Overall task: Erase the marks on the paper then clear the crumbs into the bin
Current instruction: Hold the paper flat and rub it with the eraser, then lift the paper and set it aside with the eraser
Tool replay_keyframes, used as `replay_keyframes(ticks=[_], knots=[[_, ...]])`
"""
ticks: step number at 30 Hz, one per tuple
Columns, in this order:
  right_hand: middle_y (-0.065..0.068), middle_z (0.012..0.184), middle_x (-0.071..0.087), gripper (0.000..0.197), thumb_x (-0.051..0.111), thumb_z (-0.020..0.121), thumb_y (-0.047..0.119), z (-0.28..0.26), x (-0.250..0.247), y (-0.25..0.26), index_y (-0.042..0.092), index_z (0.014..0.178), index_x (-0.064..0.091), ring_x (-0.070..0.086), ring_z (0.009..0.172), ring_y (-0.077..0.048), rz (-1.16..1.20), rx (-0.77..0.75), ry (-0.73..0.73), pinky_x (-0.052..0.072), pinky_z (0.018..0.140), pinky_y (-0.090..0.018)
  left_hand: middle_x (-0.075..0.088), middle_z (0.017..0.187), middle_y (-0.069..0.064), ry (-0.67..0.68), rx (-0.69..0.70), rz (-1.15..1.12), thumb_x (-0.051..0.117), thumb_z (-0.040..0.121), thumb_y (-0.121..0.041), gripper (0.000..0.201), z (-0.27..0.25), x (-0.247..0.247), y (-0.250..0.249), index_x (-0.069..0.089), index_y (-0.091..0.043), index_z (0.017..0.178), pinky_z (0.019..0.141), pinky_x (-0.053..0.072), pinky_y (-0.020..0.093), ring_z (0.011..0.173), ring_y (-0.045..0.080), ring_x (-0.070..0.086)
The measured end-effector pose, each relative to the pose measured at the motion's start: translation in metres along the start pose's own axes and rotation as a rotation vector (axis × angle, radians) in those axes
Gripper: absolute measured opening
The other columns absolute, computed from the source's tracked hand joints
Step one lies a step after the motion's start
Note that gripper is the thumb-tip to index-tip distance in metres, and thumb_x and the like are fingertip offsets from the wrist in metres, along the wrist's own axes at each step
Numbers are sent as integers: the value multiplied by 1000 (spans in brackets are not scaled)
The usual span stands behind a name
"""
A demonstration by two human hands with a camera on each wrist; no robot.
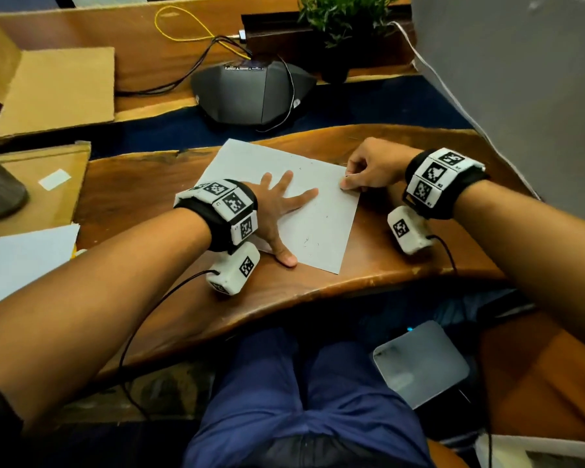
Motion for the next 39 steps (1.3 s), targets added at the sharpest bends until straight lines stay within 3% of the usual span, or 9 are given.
replay_keyframes(ticks=[5,8,11,15,19,23,29,34,39], knots=[[1,74,72,22,73,89,37,7,0,1,15,84,74,63,68,-13,4,31,9,46,61,-25,-20,162,-10,-56,36,-127,59,63,-82,119,-13,-1,13,-17,-49,149,120,7,52,151,22,-8],[2,74,72,21,74,88,37,7,1,-1,17,83,74,64,71,-14,-2,21,-5,48,63,-27,13,164,-2,-315,-148,-307,62,75,-72,109,-17,-6,44,2,-33,157,120,20,43,149,24,19],[4,77,70,21,74,87,38,5,3,1,17,85,73,63,76,-16,-25,14,-25,48,65,-28,40,152,13,-464,-426,-335,59,82,-69,99,-16,-14,76,23,-12,154,109,37,43,137,35,38],[4,74,68,21,75,88,35,3,3,5,14,87,73,60,72,-14,-26,26,-32,43,58,-26,60,124,13,-397,-504,-379,58,79,-74,85,-4,-17,86,51,-14,138,83,48,37,108,31,58],[3,76,68,21,76,86,33,0,4,9,13,88,74,61,76,-17,-50,33,-56,43,58,-25,61,102,6,-413,-506,-394,67,63,-80,91,11,-21,76,56,-9,118,74,48,34,89,25,57],[-1,88,70,21,76,86,32,-3,8,9,12,91,75,62,84,-19,-29,33,-86,47,64,-26,59,120,11,-418,-558,-413,76,55,-77,105,14,-25,75,49,-10,131,89,52,42,103,31,59],[-4,94,70,21,75,88,30,-5,11,9,10,96,73,64,88,-22,31,45,-117,51,73,-30,62,107,12,-526,-632,-616,84,70,-49,77,7,-27,97,53,-4,124,83,53,39,96,32,62],[-1,89,67,20,76,87,30,-8,12,7,11,94,73,63,88,-20,75,37,-140,50,71,-28,70,105,4,-784,-509,-879,76,80,-20,23,-3,-18,116,71,-15,102,76,48,29,91,21,63],[-6,84,71,18,74,88,30,-14,-6,-7,12,88,72,64,82,-20,289,29,-355,50,64,-27,67,97,7,-1016,-145,-1079,67,91,-12,8,-34,-35,123,67,-10,98,77,49,32,87,20,61]])
Point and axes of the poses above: each hand's wrist, its own z-axis towards the middle knuckle, its own x-axis out of the palm, y = z × x, the point moved 1 cm from there along z, towards the middle knuckle
